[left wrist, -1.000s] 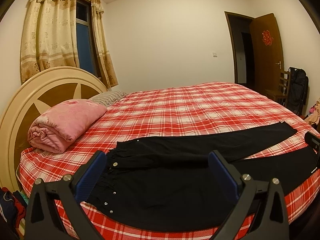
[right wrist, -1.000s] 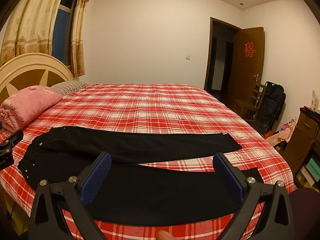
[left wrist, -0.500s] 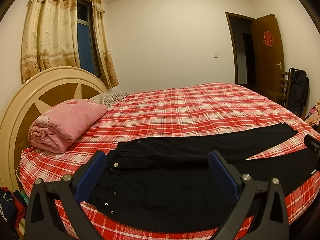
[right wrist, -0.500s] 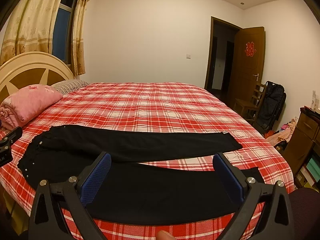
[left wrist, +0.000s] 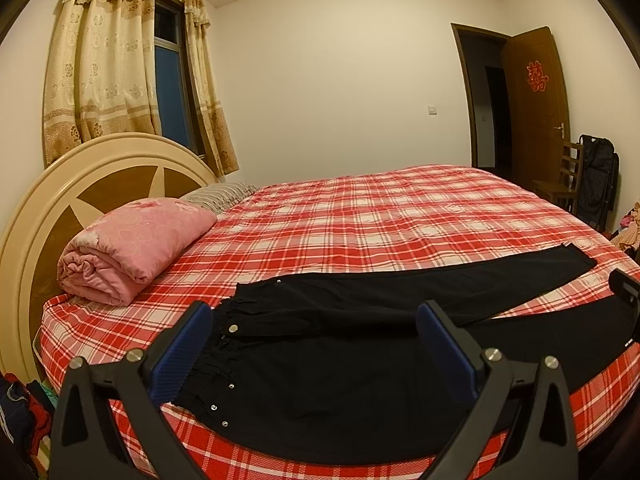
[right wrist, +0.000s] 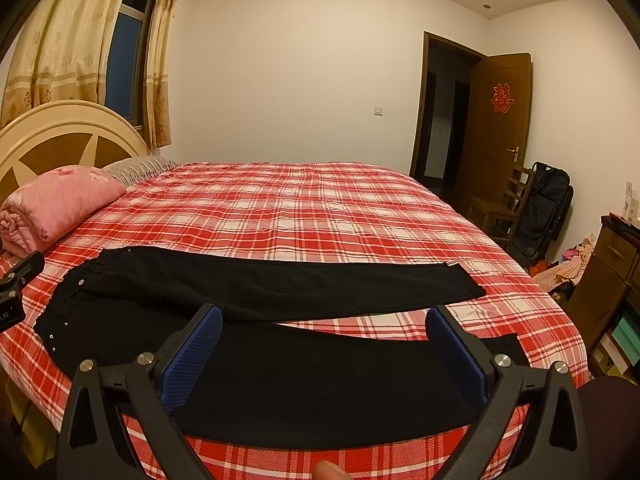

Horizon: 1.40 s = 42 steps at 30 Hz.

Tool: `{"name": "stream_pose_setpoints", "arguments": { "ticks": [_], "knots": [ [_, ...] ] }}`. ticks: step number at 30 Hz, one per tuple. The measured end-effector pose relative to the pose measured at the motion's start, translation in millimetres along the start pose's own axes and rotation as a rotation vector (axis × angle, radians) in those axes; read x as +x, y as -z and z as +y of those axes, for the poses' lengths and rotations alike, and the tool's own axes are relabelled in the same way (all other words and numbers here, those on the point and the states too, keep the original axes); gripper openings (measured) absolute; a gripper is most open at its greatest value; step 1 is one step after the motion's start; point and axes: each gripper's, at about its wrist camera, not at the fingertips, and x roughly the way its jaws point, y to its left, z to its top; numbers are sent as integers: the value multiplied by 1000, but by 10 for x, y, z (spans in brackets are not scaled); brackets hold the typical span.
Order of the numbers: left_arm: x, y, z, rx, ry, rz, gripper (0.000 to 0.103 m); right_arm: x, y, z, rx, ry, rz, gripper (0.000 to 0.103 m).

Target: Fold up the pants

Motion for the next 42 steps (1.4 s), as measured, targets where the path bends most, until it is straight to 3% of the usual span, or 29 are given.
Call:
{"name": "stream_pose_setpoints", "arguments": {
  "ticks": [18,24,30,34,37,39,42],
  "knots": [
    [56,86,41,2,-3,16,103,74,41,21,-11,4,18,102],
    [281,134,148,23,-30,16,103,259,107,-22,-24,-30,43,102],
    [1017,114,688,75,-103,66,103,716,218,-313,25,-24,111,102],
    [1741,44,1133,60,-146,159,103,1110,204,-557,29,-2,161,101],
    [2348,39,1468,35,-168,253,103,1458,110,-817,12,30,196,96],
    [2596,62,1600,17,-168,296,103,1662,33,-1012,13,54,217,85],
    [3014,102,1709,6,-155,364,96,1973,-94,-1313,36,86,251,83]
  ]
}}
